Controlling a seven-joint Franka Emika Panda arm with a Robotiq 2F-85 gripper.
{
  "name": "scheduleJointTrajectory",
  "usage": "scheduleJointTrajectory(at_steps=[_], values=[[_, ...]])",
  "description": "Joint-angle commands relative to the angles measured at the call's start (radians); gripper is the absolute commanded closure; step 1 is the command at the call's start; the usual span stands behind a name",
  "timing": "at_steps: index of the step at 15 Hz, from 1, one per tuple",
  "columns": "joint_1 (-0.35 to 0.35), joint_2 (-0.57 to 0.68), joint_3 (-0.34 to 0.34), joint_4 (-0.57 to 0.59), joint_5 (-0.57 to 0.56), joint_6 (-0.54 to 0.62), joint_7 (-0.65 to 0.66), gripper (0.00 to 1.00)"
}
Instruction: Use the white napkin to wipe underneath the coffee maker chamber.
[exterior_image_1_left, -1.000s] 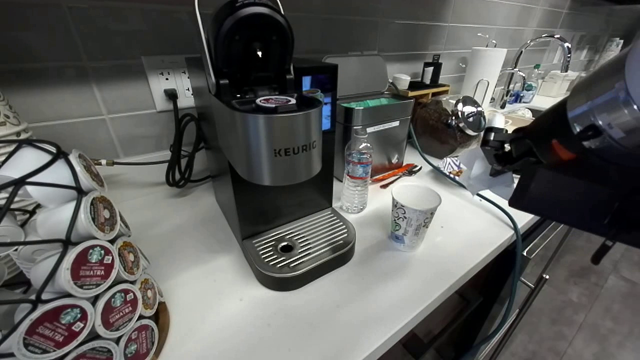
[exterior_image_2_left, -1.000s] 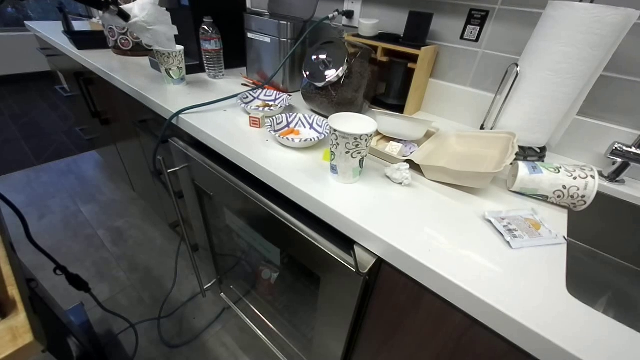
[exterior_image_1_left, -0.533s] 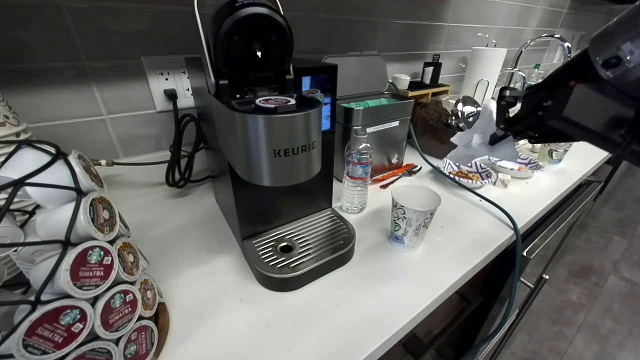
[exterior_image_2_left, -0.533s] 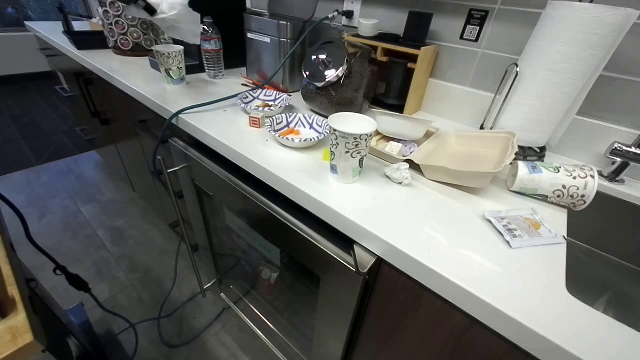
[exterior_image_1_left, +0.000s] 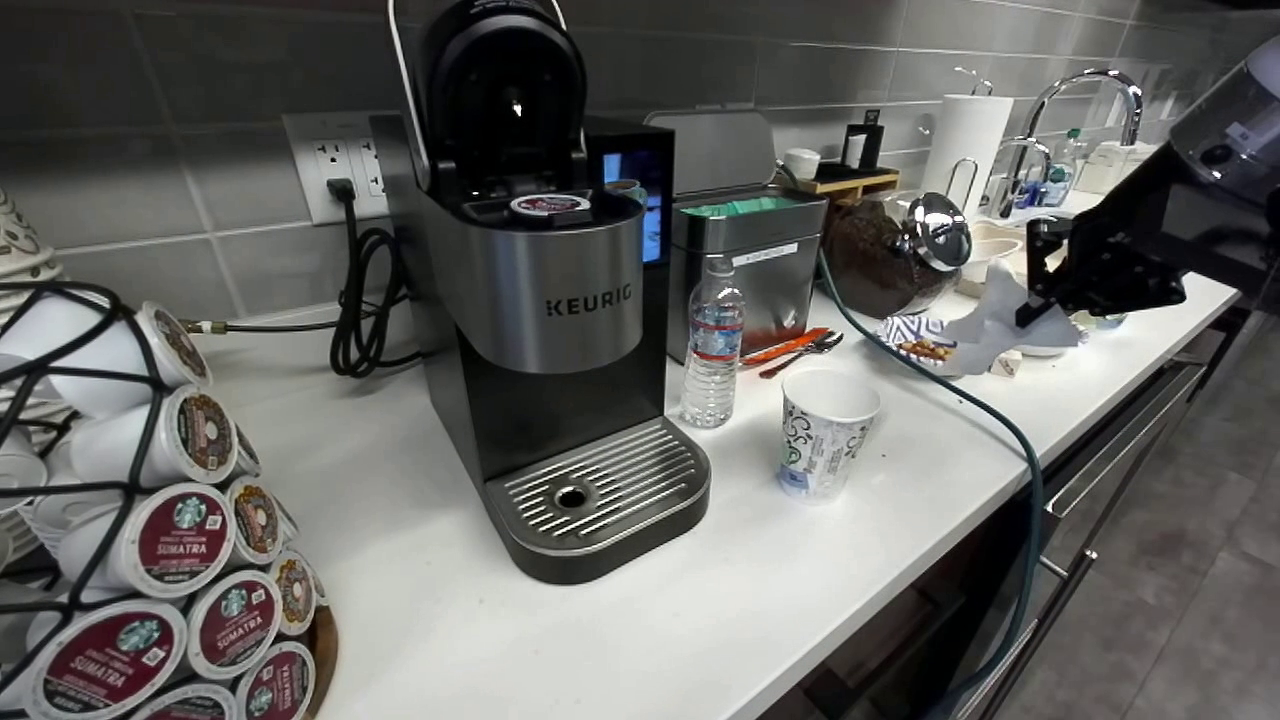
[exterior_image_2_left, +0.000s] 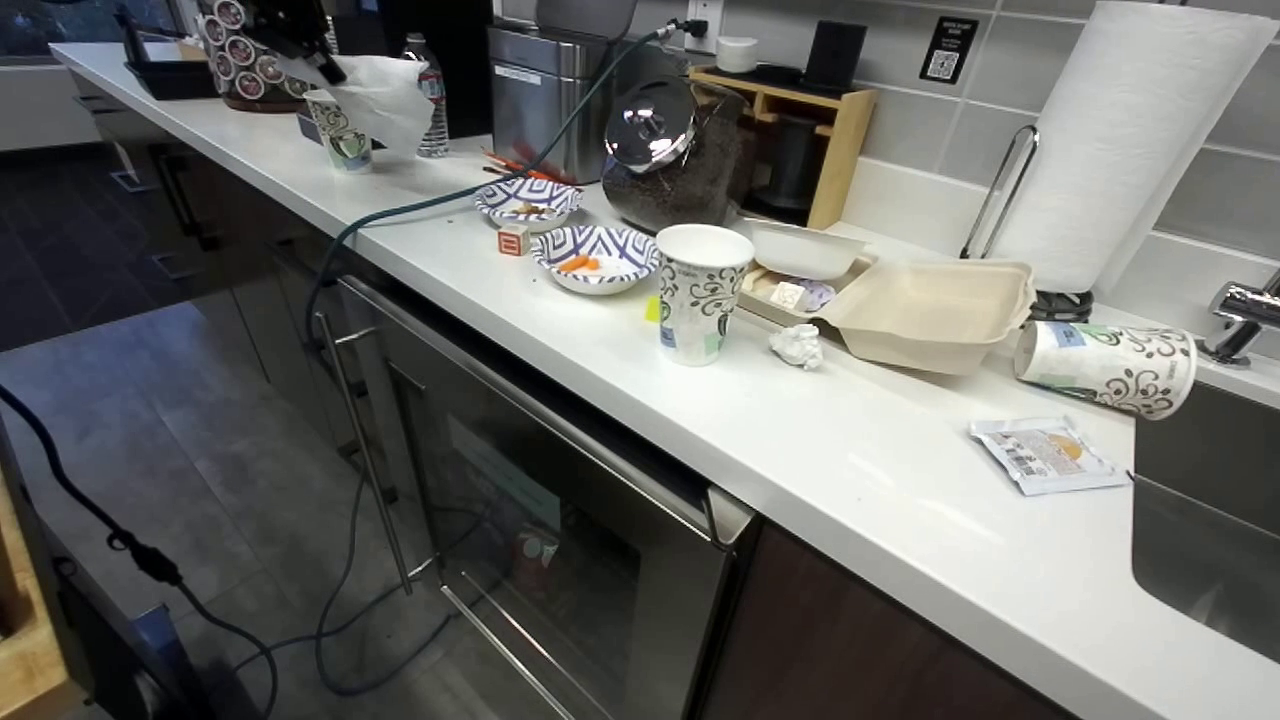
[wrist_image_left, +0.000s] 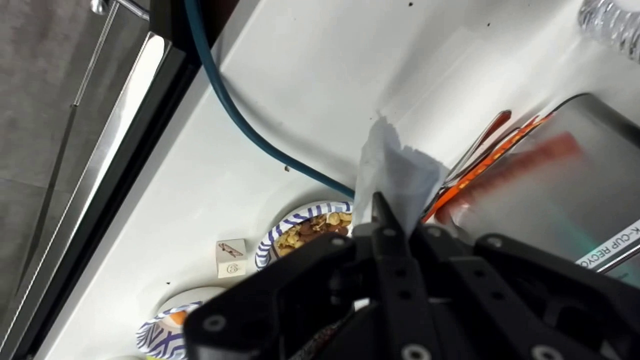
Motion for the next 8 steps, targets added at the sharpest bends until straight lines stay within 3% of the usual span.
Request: scheduleJointTrajectory(at_steps=[1, 2, 3, 5, 8], values=[[-0.099, 0.015, 0.102, 0.004, 0.069, 0.024, -0.047, 0.99], [-0.118, 0.034, 0.106, 0.009, 0.084, 0.069, -0.073, 0.99], [-0.07, 0.054, 0.041, 0.018, 0.049, 0.102, -0.06, 0.99], [-0.081, 0.095, 0.017, 0.028, 0.056, 0.164, -0.098, 0.99], [-0.04, 0.187, -0.072, 0.034, 0.138, 0.303, -0.215, 0.99]])
